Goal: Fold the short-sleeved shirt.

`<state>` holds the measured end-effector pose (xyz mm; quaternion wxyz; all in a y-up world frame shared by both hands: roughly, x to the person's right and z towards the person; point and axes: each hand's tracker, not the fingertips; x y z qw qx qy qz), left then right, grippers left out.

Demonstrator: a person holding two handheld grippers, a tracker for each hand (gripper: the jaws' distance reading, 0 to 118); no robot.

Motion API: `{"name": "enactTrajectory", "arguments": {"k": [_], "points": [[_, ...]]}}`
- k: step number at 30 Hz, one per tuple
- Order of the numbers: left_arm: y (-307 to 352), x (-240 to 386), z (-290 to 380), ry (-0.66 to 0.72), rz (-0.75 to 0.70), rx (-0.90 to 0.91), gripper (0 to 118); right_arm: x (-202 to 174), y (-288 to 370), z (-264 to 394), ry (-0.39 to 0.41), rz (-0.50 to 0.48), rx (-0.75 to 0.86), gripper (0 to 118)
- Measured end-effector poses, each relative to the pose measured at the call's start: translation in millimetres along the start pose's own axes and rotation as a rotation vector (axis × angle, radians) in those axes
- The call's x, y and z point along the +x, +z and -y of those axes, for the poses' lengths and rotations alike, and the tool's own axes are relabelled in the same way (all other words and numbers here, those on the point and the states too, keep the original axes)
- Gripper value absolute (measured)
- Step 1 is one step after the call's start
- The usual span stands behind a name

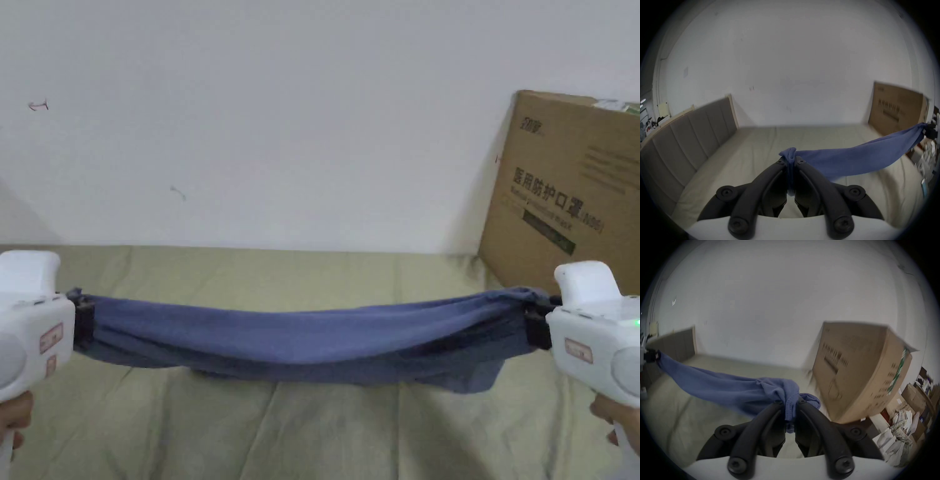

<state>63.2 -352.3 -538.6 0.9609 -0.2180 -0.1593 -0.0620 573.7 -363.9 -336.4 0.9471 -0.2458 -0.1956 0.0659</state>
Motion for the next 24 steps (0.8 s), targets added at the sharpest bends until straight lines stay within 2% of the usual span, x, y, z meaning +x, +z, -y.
{"name": "enactTrajectory", "arguments": {"k": [4, 10, 13, 16, 17, 19, 21, 22, 23, 24], "points": [[23, -11, 70, 0.079, 0.049, -0.088, 6, -4, 45, 63, -0.09, -0.082, -0.045, 8], [110, -22, 123, 0.027, 0.129, -0.142, 6, -7, 153, 133, -0.127, -0.147, -0.147, 8], [157, -26, 142, 0.007, 0.114, -0.146, 6, -18, 207, 168, 0.003, -0.155, -0.198, 8], [195, -38, 166, 0.012, 0.157, -0.178, 6, -27, 263, 196, -0.03, -0.199, -0.231, 8], [204, -38, 175, 0.003, 0.147, -0.188, 6, -29, 272, 208, -0.024, -0.204, -0.249, 8], [215, -47, 200, -0.012, 0.156, -0.221, 6, -36, 287, 237, 0.042, -0.189, -0.297, 8], [219, -47, 220, -0.054, 0.144, -0.249, 6, -39, 292, 258, 0.019, -0.201, -0.323, 8], [222, -46, 232, -0.061, 0.135, -0.261, 8, -40, 293, 268, 0.007, -0.203, -0.346, 8], [222, -46, 238, -0.07, 0.128, -0.274, 16, -40, 292, 276, 0.0, -0.199, -0.36, 11], [223, -48, 245, -0.071, 0.11, -0.297, 34, -39, 295, 282, -0.039, -0.181, -0.373, 23]]}}
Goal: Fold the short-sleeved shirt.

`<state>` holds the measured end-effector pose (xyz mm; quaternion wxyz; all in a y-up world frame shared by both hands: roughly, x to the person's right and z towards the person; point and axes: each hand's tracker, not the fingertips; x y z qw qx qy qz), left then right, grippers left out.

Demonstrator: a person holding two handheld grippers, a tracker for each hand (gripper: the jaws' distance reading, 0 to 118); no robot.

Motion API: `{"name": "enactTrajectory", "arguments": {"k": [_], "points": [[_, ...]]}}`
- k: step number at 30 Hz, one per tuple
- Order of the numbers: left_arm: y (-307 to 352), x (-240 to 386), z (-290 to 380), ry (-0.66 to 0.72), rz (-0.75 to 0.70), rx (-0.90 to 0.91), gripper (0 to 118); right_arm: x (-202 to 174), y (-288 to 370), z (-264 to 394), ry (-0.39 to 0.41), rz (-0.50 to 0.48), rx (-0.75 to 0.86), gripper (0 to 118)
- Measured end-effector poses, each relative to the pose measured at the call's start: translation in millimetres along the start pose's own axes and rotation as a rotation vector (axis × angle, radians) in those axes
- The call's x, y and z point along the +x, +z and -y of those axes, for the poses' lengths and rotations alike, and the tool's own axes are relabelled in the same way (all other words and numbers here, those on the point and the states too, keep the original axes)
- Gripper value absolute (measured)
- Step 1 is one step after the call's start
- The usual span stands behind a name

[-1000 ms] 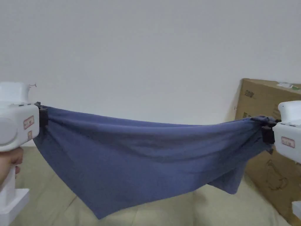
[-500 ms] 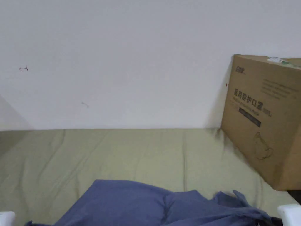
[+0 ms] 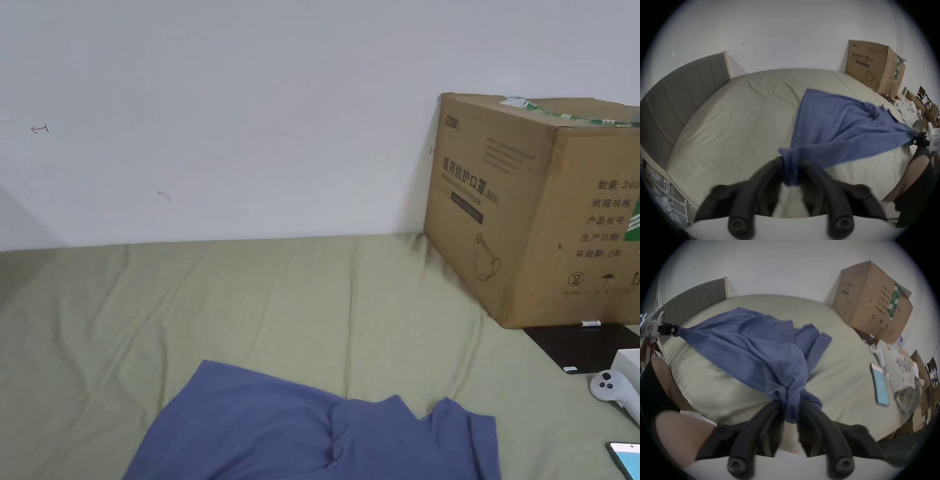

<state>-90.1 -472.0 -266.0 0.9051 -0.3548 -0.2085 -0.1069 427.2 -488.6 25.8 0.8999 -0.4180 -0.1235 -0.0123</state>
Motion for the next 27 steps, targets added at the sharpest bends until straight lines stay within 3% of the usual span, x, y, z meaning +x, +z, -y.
{"name": "enactTrajectory", "arguments": {"k": [1, 2, 3, 7, 9, 10, 11, 12, 13, 14, 15, 18, 22, 23, 24, 25, 26, 27], "points": [[6, 2, 3, 0.03, 0.003, -0.02, 74, 2, 5, 4, -0.063, -0.009, 0.013, 60], [15, 3, 5, 0.062, 0.016, -0.019, 103, 4, 15, 6, -0.101, -0.019, 0.043, 94], [28, 1, 8, 0.095, 0.046, 0.029, 112, 12, 14, 19, -0.138, -0.028, 0.11, 113], [88, 12, 13, 0.137, 0.038, 0.215, 110, 4, 77, 13, -0.133, 0.02, 0.291, 114], [113, 19, 19, 0.141, 0.037, 0.268, 98, -5, 99, 11, -0.131, -0.006, 0.354, 109], [127, 28, 22, 0.145, 0.032, 0.303, 65, -10, 108, 11, -0.133, -0.024, 0.394, 84], [133, 32, 27, 0.152, 0.023, 0.32, 25, -14, 112, 9, -0.126, -0.023, 0.42, 29], [135, 37, 31, 0.158, 0.002, 0.316, 0, -21, 111, 6, -0.098, 0.062, 0.409, 0], [133, 37, 37, 0.179, 0.006, 0.324, 0, -26, 113, 5, -0.15, 0.053, 0.397, 0], [127, 33, 39, 0.187, 0.044, 0.304, 0, -26, 112, 4, -0.174, -0.038, 0.38, 0], [122, 33, 41, 0.184, 0.075, 0.26, 0, -29, 110, 0, -0.174, -0.068, 0.372, 0], [99, 27, 47, 0.161, 0.045, 0.229, 0, -37, 101, -6, -0.108, -0.026, 0.363, 0], [59, 7, 36, 0.143, 0.028, 0.159, 1, -35, 88, -16, -0.114, -0.04, 0.336, 0], [47, 2, 32, 0.128, 0.029, 0.139, 15, -33, 87, -17, -0.115, -0.038, 0.331, 0], [32, -4, 27, 0.105, 0.047, 0.086, 45, -33, 84, -20, -0.114, -0.04, 0.319, 0], [18, -8, 24, 0.101, 0.041, 0.046, 99, -33, 81, -23, -0.118, -0.046, 0.31, 0], [11, -12, 22, 0.101, 0.033, 0.078, 118, -34, 79, -26, -0.12, -0.051, 0.308, 0], [2, -15, 20, 0.094, 0.016, 0.065, 117, -29, 77, -23, -0.12, -0.057, 0.307, 0]]}}
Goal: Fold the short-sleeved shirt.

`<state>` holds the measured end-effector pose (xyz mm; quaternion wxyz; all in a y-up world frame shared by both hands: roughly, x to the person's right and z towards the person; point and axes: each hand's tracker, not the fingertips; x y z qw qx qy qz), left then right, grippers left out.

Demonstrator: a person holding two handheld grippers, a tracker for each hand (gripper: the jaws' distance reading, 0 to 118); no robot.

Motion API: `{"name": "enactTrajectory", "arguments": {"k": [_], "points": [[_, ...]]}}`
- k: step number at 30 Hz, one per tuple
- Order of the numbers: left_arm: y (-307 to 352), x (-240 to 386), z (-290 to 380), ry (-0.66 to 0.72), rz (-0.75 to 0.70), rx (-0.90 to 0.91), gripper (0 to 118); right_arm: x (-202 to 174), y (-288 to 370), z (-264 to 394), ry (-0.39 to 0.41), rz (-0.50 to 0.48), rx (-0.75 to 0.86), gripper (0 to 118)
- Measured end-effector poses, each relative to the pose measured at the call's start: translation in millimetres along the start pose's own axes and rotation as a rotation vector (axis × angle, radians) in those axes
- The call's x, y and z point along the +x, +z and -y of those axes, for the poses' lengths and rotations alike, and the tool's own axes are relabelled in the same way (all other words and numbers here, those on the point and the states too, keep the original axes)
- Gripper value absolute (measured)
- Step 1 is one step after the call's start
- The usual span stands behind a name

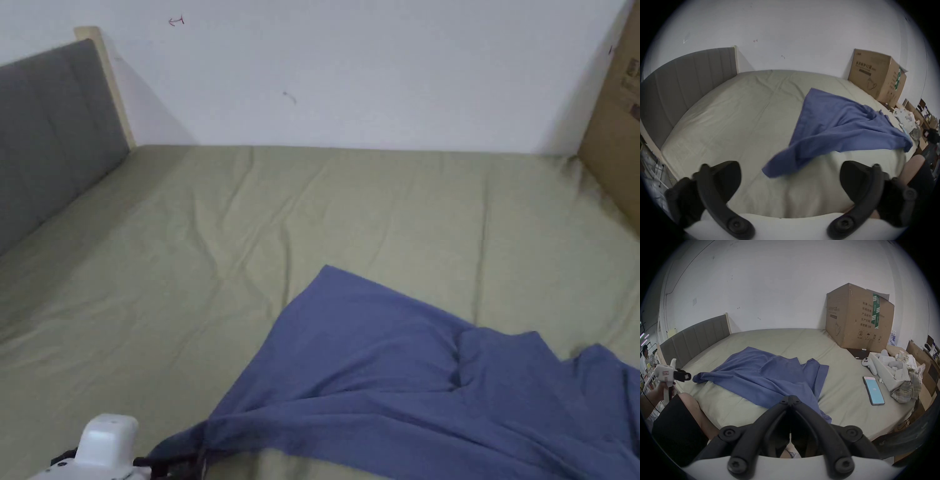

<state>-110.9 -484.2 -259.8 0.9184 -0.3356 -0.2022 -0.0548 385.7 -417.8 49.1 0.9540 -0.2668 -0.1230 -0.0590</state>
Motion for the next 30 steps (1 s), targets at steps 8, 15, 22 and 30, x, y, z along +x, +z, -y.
{"name": "enactTrajectory", "arguments": {"k": [8, 15, 22, 30], "points": [[-28, -2, 10, 0.007, 0.033, -0.056, 6, 3, -16, -6, 0.017, 0.004, -0.034, 0], [-7, 0, 8, 0.108, 0.088, 0.007, 6, 19, -81, -60, 0.054, -0.034, -0.072, 0], [-10, 5, -8, 0.105, 0.113, 0.009, 6, 44, -296, -133, 0.038, -0.119, -0.317, 55], [-18, 9, -18, 0.04, 0.103, -0.015, 6, 62, -399, -127, -0.107, -0.058, -0.449, 55]]}}
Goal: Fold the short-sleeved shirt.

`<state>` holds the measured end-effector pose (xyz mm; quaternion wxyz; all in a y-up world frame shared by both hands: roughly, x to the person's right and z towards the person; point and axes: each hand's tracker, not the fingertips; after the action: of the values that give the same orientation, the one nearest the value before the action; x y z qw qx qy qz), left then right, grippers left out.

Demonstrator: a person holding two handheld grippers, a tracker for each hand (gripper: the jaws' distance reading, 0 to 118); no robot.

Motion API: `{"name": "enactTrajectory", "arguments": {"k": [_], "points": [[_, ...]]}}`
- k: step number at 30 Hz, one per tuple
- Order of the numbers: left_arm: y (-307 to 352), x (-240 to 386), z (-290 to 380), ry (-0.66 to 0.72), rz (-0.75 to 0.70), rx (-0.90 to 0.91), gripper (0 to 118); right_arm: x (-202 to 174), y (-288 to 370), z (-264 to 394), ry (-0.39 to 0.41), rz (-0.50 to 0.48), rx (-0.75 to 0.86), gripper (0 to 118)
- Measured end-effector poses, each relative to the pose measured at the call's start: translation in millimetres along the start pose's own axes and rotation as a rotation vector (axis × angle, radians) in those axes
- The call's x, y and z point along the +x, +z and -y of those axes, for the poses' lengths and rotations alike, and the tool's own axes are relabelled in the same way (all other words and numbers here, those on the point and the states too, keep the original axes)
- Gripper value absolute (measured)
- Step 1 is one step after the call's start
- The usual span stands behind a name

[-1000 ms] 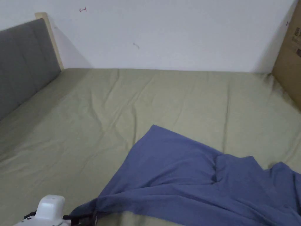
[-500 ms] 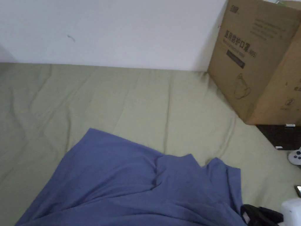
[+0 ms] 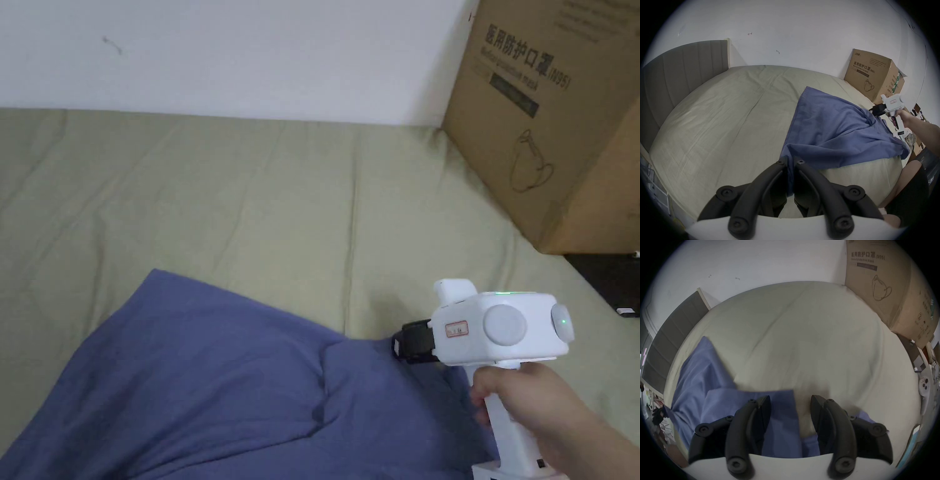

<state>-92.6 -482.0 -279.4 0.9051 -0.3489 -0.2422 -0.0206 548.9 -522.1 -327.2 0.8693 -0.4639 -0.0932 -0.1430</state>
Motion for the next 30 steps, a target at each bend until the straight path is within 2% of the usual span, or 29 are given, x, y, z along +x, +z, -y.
{"name": "enactTrajectory", "arguments": {"k": [2, 3, 4, 5, 6, 8, 9, 14, 18, 22, 26, 30], "points": [[0, -2, 1, -0.005, 0.009, -0.008, 6, -4, 9, 9, -0.009, 0.008, 0.026, 54], [0, -2, 1, -0.001, 0.016, -0.011, 6, -6, 12, 13, 0.018, 0.013, 0.047, 46], [0, -2, 1, 0.0, 0.021, -0.011, 6, -7, 15, 16, 0.05, 0.036, 0.061, 18], [-5, 2, -2, -0.003, 0.021, -0.008, 6, -7, 18, 19, 0.037, 0.038, 0.064, 0], [-4, 3, -3, -0.006, 0.02, -0.003, 6, -9, 27, 25, 0.01, 0.014, 0.059, 0], [5, 2, -9, 0.012, 0.025, 0.02, 6, -10, 45, 29, -0.034, 0.03, 0.111, 0], [10, 6, -16, 0.025, 0.032, 0.038, 6, -10, 63, 31, -0.04, -0.007, 0.158, 0], [47, -1, -56, 0.032, 0.047, 0.152, 6, -18, 162, 27, 0.03, -0.029, 0.353, 0], [86, 9, -109, 0.02, 0.09, 0.257, 6, -31, 283, 26, 0.103, 0.022, 0.536, 0], [131, 26, -175, -0.091, 0.075, 0.398, 6, -43, 403, 11, 0.143, 0.081, 0.722, 0], [163, 41, -248, -0.132, 0.083, 0.463, 6, -45, 483, -29, 0.146, 0.169, 0.84, 0], [176, 49, -325, -0.164, 0.061, 0.503, 6, -57, 543, -82, 0.125, 0.176, 0.909, 0]]}}
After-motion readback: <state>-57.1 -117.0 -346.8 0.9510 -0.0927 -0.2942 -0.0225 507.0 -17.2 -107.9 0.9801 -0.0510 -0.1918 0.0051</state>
